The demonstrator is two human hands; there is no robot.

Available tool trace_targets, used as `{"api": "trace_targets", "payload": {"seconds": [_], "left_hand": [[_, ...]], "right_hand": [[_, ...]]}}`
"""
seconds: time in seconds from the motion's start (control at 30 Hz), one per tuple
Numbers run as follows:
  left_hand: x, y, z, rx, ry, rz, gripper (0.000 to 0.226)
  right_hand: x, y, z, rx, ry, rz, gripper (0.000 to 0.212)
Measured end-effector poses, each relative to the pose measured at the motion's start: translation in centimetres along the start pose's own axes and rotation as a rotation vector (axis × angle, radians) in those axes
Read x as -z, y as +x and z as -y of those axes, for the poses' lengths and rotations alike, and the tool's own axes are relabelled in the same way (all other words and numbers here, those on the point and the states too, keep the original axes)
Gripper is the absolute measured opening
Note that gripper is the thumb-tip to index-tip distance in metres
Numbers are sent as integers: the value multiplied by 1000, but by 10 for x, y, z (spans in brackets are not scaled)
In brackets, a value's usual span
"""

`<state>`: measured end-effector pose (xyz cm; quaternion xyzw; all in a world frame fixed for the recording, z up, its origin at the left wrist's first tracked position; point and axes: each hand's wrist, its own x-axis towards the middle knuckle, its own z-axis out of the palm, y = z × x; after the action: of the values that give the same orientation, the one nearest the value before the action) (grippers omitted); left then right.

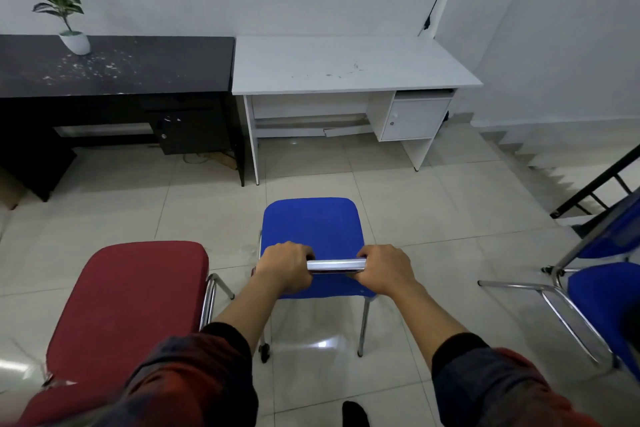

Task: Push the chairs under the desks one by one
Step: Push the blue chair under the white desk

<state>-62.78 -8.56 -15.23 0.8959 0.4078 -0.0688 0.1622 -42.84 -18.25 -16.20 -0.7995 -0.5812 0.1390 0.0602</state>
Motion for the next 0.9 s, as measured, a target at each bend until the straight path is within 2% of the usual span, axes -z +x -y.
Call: {"api": "trace_targets", "payload": {"seconds": [0.2, 0.37, 0.53, 0.7, 0.9], "left_hand": [[-1, 4, 6, -38, 20, -87, 29], [-3, 9, 7, -55, 41, -185, 32], [-6, 25, -17, -8, 14, -182, 30], [0, 52, -28, 32, -9, -167, 31], [16, 87, -55, -69, 65, -93, 20]], "right_hand": [[5, 9, -2, 15, 7, -7, 40], [22, 29, -5, 114, -119, 51, 36], [30, 48, -30, 109, -124, 102, 31], [35, 68, -51, 107, -27, 54, 31], [45, 79, -93, 77, 47, 52, 40]]}}
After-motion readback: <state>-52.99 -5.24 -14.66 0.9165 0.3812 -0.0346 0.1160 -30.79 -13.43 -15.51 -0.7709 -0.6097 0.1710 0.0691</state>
